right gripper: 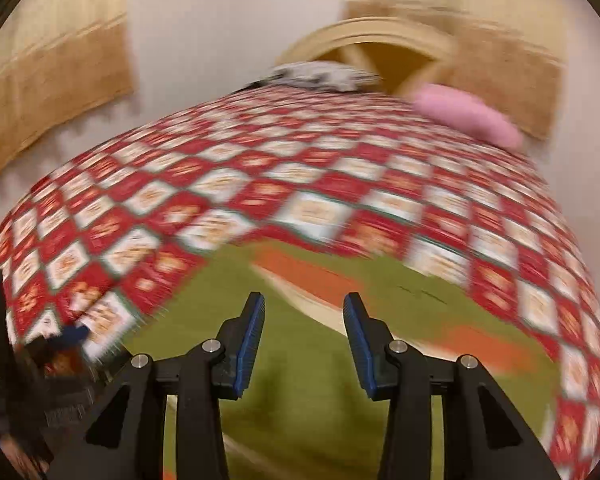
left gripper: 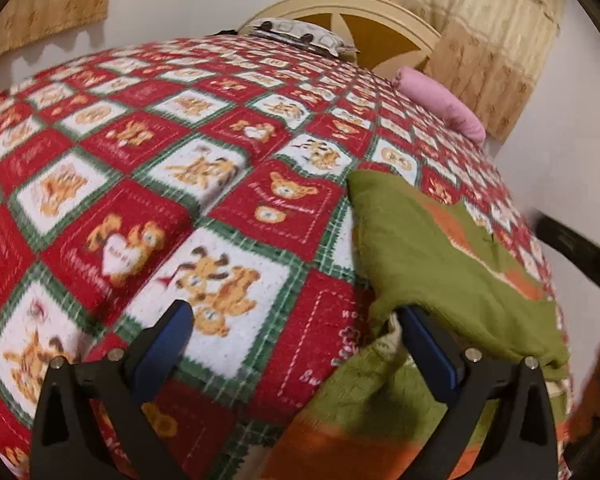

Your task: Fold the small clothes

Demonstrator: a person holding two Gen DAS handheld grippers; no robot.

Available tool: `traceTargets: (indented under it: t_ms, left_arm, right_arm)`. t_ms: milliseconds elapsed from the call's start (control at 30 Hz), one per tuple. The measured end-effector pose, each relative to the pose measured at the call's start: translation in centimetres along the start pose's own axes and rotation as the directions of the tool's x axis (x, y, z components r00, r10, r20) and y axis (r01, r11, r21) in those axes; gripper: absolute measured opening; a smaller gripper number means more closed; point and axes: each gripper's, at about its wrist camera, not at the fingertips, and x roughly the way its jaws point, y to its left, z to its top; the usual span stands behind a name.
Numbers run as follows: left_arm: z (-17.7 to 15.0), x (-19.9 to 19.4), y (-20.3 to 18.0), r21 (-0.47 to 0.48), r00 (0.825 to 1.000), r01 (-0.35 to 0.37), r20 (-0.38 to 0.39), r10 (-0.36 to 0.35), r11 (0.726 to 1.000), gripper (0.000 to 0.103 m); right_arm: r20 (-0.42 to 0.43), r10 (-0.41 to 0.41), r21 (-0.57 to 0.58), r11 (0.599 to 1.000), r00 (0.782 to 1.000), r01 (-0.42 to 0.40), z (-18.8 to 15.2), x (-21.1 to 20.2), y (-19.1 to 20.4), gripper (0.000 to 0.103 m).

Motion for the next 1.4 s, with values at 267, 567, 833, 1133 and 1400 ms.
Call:
traceTargets:
  t_ms: [267, 567, 833, 1133, 1400]
  left_arm:
    - [0.0, 0.0, 1.8, -0.099, 0.999, 0.009, 0.031, -0.006, 0.995, 0.103]
    - [0.2, 0.0, 2.3, -0.128, 0.999, 0.032, 0.048, -0.026, 0.991, 0.103]
    - [0.2, 0.2, 2.0, -0.124, 0.999, 0.006, 0.054, 0.001, 0.992, 0.103]
    - [0.2, 0.2, 2.1, -0.126, 0.998, 0.002, 0.057, 0.005, 0.992, 0.103]
    - [0.2, 0.4, 1.9, -0.119, 0.999, -0.008, 0.05, 0.014, 0.993, 0.103]
  right_arm:
    - [-0.263, 0.05, -0.26, 0.958, 0.964, -0.121, 3.6, 12.5, 7.6, 0.042]
    - [-0.225, 0.195, 0.059, 0.981, 0.955, -0.187, 3.6, 15.0, 4.4, 0.01]
    - [-0.047, 0.307, 0.363, 0.892, 0.951, -0.27, 3.5, 17.6, 0.8, 0.006]
    - [0.173, 0.24, 0.384, 0.877, 0.955, -0.29, 4.3, 6.4, -0.9, 0.007]
    - [-0.087, -0.136, 0.302, 0.94, 0.987, 0.156, -7.2, -4.7, -8.9, 0.007]
